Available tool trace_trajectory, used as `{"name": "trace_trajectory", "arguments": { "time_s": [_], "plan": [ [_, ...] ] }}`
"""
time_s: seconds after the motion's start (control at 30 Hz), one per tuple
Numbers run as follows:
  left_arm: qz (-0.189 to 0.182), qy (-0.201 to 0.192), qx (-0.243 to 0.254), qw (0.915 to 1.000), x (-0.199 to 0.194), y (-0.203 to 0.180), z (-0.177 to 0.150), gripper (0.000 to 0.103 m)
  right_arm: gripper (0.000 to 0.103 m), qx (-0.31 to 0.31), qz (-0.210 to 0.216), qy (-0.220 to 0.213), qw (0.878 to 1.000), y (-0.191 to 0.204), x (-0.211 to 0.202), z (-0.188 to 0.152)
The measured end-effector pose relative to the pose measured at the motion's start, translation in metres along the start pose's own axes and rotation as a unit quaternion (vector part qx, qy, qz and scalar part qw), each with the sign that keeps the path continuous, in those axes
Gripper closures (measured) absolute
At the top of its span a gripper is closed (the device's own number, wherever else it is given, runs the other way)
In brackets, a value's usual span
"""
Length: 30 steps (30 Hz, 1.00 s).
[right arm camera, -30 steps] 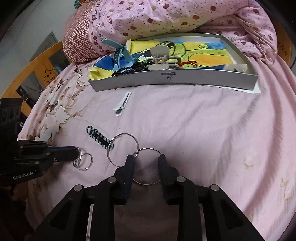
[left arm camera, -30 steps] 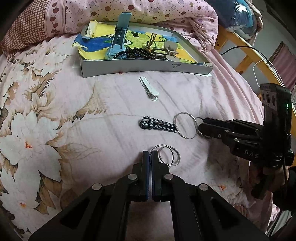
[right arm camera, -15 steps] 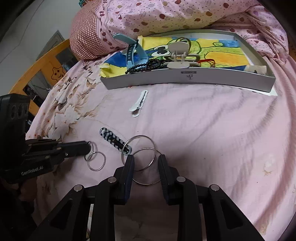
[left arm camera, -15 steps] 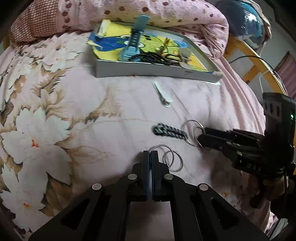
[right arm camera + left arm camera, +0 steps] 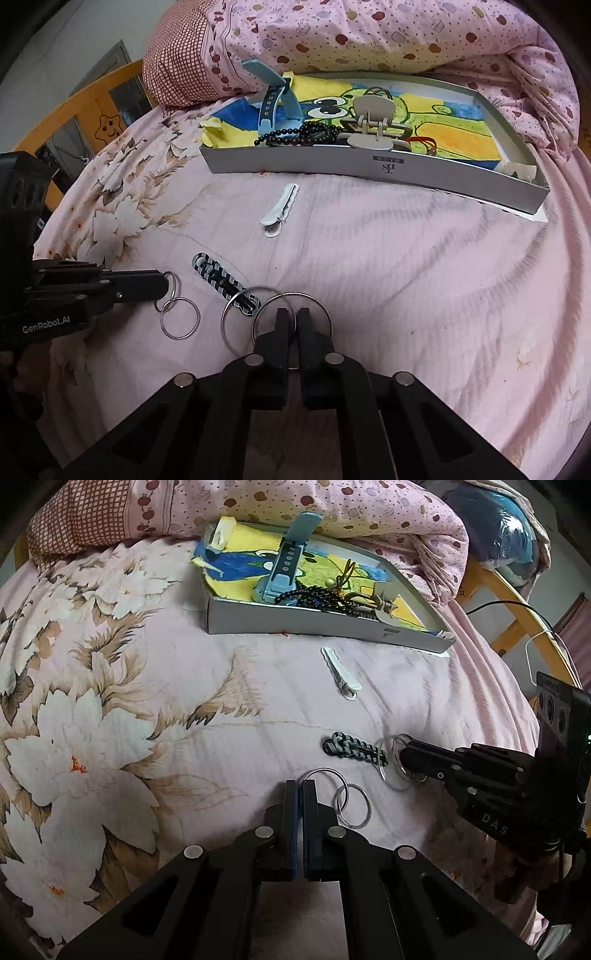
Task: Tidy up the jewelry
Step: 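Pull the rings apart with the left tool while the right tool draws its rings off the braided keychain, then carry the held ring toward the tray with the left tool while the right tool carries its rings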
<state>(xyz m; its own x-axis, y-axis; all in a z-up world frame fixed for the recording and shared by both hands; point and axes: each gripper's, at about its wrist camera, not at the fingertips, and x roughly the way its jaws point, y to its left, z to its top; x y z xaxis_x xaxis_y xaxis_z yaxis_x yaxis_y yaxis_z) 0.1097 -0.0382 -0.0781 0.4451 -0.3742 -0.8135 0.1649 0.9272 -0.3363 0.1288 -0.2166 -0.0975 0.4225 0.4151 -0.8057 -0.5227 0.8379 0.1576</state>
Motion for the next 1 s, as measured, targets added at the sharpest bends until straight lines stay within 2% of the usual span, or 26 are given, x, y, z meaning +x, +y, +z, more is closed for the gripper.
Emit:
{"name": "trace_trajectory", "arguments": {
  "time_s": [0.13,0.37,0.5,0.7,0.87,1.0],
  "plan": [
    [0.0,-0.012,0.01,0.9999,-0.004,-0.006,0.0,0.103,0.099,-0.021,-0.017,-0.016,1.0,0.006,-0.01,-0.001],
    [0.004,-0.046,0.025,0.9986,-0.02,-0.017,0.005,0.103,0.099,-0.056,-0.039,-0.08,0.994,0.014,-0.041,0.007],
    [0.005,-0.069,0.026,0.9973,-0.032,-0.025,0.017,0.103,0.099,-0.056,-0.044,-0.12,0.99,0.013,-0.062,0.019],
    [0.007,-0.11,0.024,0.9937,-0.045,-0.034,0.053,0.103,0.099,-0.055,-0.059,-0.175,0.981,0.001,-0.08,0.055],
    [0.006,-0.133,0.022,0.9908,-0.038,-0.035,0.098,0.103,0.1,-0.034,-0.07,-0.195,0.978,-0.029,-0.078,0.092],
    [0.004,-0.139,0.017,0.9901,-0.021,-0.032,0.131,0.103,0.1,-0.014,-0.099,-0.203,0.974,-0.055,-0.067,0.119]
  ]
}}
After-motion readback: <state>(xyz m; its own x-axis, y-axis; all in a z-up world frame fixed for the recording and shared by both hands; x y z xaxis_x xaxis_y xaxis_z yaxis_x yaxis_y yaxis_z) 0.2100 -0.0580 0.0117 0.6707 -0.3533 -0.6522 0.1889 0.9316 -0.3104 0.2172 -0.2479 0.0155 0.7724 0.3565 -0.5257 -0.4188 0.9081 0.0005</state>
